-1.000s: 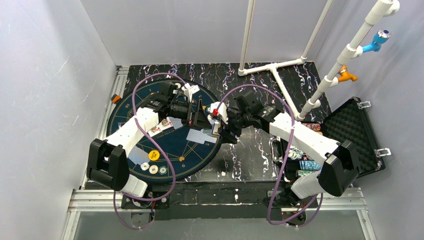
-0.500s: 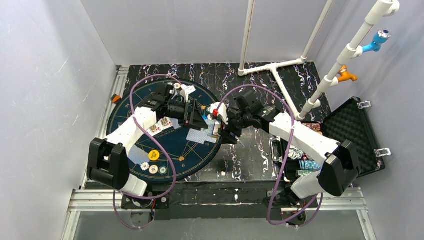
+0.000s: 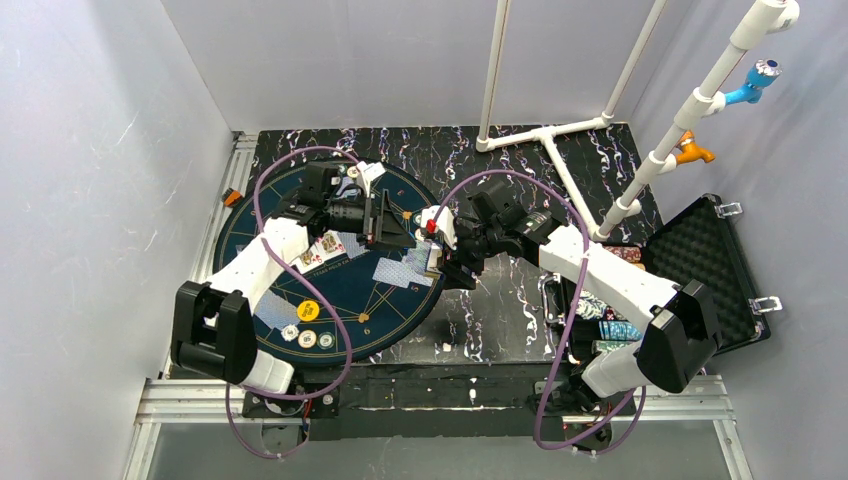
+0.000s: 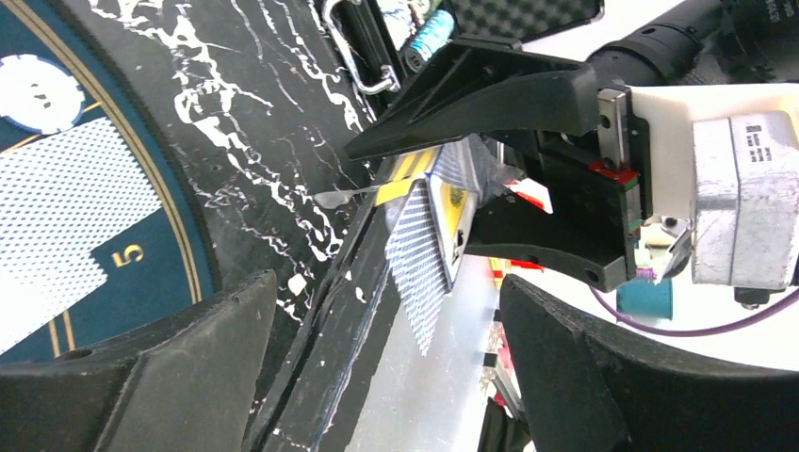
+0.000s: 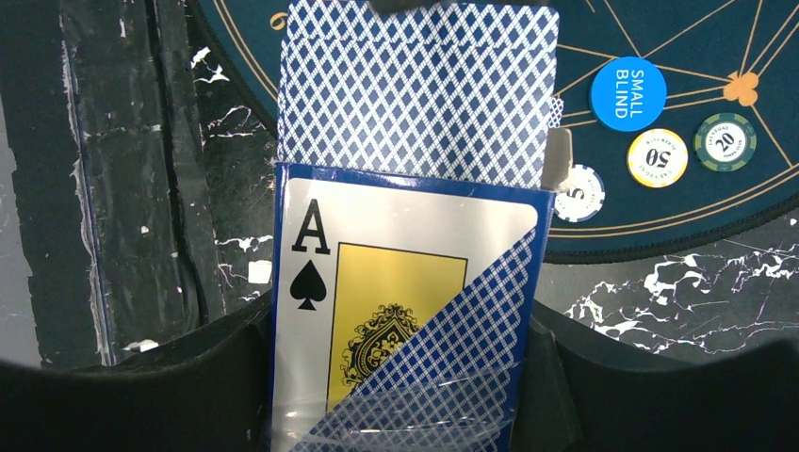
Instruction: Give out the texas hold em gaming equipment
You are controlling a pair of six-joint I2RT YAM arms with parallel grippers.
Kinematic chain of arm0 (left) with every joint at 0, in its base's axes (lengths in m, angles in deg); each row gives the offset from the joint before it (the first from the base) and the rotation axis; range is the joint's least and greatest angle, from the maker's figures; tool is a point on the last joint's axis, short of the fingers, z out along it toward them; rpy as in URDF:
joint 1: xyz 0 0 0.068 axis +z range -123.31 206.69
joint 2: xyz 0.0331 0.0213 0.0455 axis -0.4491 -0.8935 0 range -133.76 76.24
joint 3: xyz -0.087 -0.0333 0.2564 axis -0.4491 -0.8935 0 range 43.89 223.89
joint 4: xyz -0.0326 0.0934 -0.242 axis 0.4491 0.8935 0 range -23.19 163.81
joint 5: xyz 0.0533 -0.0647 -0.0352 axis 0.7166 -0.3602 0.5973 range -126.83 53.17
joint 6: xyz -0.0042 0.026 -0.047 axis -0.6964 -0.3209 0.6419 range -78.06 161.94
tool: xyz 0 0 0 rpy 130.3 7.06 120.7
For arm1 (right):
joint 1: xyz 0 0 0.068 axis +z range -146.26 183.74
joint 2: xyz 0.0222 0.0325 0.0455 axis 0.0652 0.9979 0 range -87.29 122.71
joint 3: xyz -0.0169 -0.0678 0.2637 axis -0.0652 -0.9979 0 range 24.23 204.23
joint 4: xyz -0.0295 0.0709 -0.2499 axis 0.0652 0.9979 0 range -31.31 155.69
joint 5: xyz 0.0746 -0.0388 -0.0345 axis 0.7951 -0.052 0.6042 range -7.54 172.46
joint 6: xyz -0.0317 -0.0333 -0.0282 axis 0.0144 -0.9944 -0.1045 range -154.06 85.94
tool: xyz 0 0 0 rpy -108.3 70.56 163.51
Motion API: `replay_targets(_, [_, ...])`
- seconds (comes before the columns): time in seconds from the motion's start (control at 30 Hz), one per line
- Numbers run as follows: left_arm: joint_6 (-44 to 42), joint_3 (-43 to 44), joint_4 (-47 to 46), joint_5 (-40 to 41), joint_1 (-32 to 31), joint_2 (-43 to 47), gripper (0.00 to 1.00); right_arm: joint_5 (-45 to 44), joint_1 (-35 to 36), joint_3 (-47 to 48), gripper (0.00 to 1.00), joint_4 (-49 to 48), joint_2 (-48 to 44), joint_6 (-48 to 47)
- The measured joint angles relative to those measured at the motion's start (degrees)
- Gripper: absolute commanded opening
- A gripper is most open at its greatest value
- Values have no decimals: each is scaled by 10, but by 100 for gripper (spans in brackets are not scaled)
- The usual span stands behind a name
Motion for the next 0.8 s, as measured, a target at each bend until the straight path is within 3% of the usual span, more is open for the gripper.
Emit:
replay_targets(0.1, [17, -4, -23, -3, -20, 0, 83, 2, 0, 0, 1, 0, 0, 0])
replay_targets(0.33, [33, -24, -29, -10, -38, -36, 61, 4, 0, 0, 1, 0, 0, 0])
replay_targets(0.63, [28, -23, -10, -42, -30, -41, 22, 1, -5, 0, 1, 15, 0, 0])
replay_targets(0.8, [30, -23, -11, -57, -19, -41, 17, -5, -6, 0, 1, 17, 0, 0])
